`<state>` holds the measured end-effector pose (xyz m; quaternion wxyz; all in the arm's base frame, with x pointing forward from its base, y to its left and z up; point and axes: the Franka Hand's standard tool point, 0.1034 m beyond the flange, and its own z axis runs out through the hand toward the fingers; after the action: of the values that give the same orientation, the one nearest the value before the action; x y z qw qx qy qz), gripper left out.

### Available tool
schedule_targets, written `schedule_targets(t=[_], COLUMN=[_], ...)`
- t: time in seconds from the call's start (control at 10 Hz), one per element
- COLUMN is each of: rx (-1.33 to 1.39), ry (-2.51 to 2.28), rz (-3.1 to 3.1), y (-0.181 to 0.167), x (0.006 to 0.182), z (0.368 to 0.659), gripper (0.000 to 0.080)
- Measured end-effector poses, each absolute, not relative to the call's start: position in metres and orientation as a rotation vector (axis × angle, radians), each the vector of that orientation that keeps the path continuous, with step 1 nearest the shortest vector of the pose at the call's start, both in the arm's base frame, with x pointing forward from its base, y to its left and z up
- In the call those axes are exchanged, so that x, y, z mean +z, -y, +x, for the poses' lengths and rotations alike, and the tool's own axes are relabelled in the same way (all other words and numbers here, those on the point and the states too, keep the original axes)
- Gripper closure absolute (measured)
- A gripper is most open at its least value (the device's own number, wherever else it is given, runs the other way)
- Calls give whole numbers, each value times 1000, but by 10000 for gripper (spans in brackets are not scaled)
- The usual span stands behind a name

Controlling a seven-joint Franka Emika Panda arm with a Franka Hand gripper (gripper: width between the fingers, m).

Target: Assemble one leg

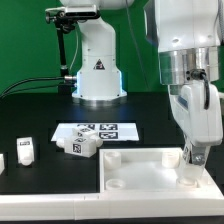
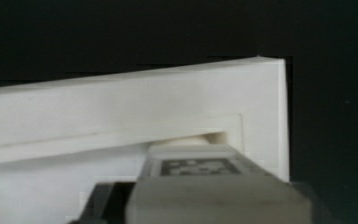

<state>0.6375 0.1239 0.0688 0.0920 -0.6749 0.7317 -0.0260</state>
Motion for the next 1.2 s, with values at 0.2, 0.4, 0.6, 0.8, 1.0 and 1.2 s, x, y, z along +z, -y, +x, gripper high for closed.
schedule_targets(t=[0.2, 0.4, 0.6, 0.8, 1.0, 1.2], rx=[-88, -128, -165, -177, -185, -182], ry=[-2057, -1653, -1293, -1150, -1024, -1047], rz=[-2134, -2476, -2712, -2787, -2842, -2832], y=[-121, -109, -115, -112, -111, -112], x=[70, 79, 86, 84, 83, 83], z=[637, 642, 643, 643, 643, 643], gripper=[446, 181, 156, 151, 150, 150])
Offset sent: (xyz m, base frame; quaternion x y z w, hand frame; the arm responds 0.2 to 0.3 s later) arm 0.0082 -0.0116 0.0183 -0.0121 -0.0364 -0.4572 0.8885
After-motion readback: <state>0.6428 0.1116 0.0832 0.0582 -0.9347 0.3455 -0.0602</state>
